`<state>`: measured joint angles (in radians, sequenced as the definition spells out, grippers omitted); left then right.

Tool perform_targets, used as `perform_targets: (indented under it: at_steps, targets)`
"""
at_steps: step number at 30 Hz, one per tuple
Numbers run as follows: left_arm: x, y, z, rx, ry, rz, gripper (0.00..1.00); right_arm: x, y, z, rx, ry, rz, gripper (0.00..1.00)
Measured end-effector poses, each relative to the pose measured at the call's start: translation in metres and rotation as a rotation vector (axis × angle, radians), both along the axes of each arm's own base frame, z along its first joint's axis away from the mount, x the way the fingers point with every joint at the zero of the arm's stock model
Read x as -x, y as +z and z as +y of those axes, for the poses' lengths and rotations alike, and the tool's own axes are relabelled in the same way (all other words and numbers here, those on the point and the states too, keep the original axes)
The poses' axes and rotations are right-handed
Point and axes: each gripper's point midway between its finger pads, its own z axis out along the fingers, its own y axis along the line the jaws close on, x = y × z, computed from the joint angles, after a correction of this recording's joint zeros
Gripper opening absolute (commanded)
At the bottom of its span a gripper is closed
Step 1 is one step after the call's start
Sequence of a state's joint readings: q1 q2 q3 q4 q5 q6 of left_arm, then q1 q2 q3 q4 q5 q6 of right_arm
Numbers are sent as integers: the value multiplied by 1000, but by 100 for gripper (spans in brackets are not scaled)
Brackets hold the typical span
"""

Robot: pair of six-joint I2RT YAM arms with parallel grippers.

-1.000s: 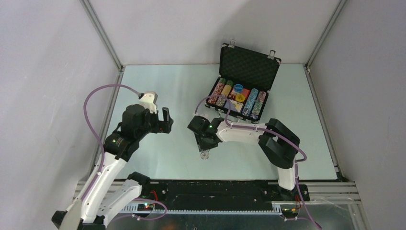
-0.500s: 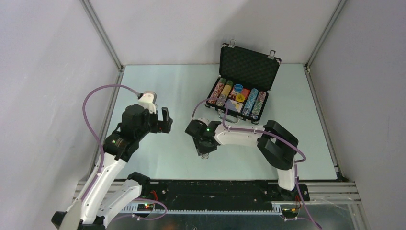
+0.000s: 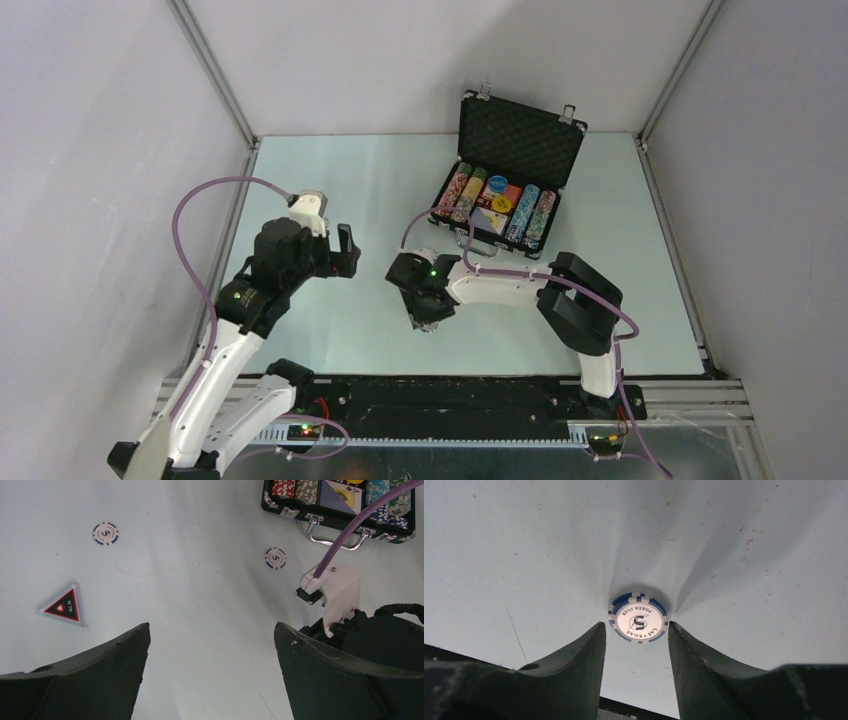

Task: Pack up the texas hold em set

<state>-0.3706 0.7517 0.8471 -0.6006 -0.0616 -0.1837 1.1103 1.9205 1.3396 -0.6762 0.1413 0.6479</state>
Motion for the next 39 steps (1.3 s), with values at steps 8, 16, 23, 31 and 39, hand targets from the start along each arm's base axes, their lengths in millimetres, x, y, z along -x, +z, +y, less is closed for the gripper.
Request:
perform_targets:
  at_steps: [8, 16, 23, 31, 39]
  targets:
    - [0, 0, 0, 0, 1, 0, 98, 0, 0, 1, -5, -2, 1, 66]
    - [2, 9, 8, -3, 32, -39, 99, -24, 2, -3, -27, -57, -16, 67]
    - [10, 35, 27, 5, 112, -156, 100, -108, 33, -5, -68, -200, -111, 72]
    - [7, 32, 27, -3, 116, -143, 100, -162, 26, 21, -59, -239, -156, 72]
    - [6, 31, 26, -3, 115, -142, 100, -165, 4, -1, 22, -273, -114, 73]
